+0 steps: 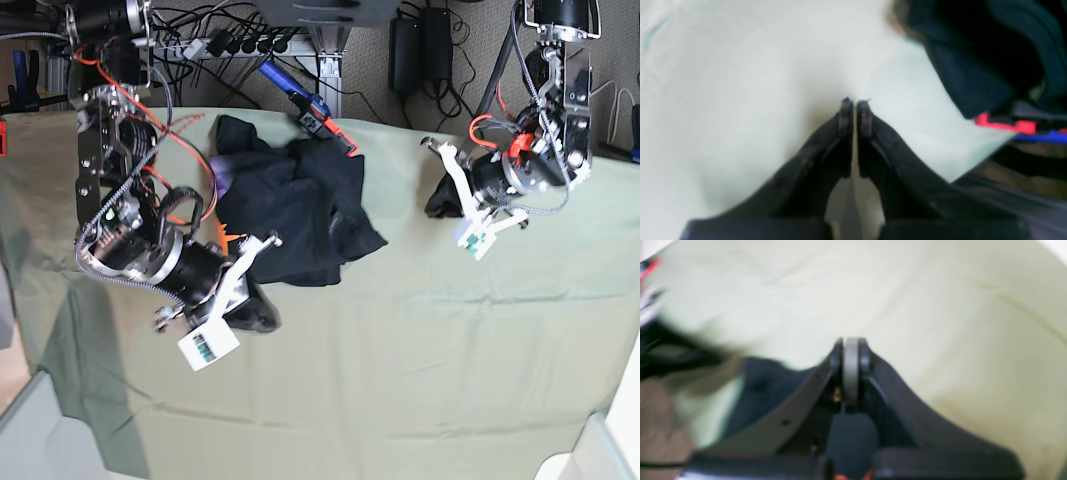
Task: Fold the T-shirt properly
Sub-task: 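Press and tuck the loose fabric onto the stack with the right gripper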
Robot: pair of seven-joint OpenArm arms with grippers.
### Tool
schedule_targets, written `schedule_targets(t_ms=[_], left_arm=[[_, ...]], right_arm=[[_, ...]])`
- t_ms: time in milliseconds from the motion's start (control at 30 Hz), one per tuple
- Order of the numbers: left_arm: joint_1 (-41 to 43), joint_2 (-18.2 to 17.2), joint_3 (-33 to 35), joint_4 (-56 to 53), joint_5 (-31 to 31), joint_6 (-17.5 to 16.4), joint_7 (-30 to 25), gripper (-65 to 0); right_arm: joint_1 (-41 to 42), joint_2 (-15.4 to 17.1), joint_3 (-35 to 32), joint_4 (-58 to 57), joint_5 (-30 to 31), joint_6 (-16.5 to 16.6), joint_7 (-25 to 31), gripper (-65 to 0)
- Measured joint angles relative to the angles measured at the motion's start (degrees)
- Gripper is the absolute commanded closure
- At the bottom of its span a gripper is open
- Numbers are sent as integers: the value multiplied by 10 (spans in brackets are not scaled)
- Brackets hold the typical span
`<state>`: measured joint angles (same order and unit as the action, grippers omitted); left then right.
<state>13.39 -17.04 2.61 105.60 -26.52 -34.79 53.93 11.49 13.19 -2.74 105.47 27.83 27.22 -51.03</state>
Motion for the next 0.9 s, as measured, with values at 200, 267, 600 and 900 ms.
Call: schedule_targets(t_ms=[200, 267, 600, 900], left_arm=[[18, 0, 62, -1, 30, -2, 3, -24], [18, 0, 68, -1, 29, -2, 2, -24], [28, 0, 127, 0, 30, -1, 2, -24], [18, -1, 162, -3, 66, -2, -32, -23]], right_arm=[[32, 17, 31, -127, 1, 0, 0, 0], [37, 31, 31, -155, -2, 0, 0, 0], [38, 40, 31, -187, 9, 0, 15, 0], [37, 39, 31, -187, 28, 0, 15, 0]])
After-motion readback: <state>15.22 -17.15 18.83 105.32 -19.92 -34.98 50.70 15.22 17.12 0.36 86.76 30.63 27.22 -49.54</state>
